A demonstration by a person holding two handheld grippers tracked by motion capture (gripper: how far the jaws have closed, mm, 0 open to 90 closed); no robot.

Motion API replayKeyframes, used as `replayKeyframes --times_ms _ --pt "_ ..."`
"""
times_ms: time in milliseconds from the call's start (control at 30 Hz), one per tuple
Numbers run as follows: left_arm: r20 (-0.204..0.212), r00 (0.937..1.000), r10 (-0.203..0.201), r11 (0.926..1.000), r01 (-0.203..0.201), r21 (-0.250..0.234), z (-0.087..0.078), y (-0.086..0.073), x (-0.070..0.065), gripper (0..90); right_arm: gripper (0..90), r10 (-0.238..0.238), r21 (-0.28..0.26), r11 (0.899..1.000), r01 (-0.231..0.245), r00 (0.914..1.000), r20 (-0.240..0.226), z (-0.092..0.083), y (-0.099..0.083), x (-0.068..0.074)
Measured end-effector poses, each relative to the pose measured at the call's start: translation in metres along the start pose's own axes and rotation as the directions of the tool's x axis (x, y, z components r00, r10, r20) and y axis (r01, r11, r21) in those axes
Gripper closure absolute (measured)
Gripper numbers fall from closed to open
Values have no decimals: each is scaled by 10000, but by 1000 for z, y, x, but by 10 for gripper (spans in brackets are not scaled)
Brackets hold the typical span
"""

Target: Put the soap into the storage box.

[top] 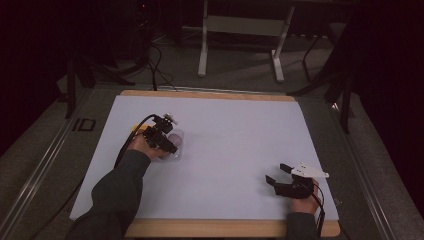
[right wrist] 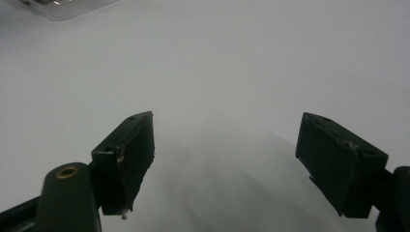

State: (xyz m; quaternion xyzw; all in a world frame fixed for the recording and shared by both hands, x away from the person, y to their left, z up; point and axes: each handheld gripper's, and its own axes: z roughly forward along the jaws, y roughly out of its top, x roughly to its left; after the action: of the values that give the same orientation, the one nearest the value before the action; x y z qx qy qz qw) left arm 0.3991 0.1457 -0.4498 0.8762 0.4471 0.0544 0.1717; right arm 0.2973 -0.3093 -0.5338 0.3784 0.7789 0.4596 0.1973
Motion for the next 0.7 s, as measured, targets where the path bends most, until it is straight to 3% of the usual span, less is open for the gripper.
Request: replayKeyframes --times_ms 700 --pt "-335 9957 -867 9962 868 -6 1 -5 21 500 212 -14 -84 10000 14 10000 18 0 0 0"
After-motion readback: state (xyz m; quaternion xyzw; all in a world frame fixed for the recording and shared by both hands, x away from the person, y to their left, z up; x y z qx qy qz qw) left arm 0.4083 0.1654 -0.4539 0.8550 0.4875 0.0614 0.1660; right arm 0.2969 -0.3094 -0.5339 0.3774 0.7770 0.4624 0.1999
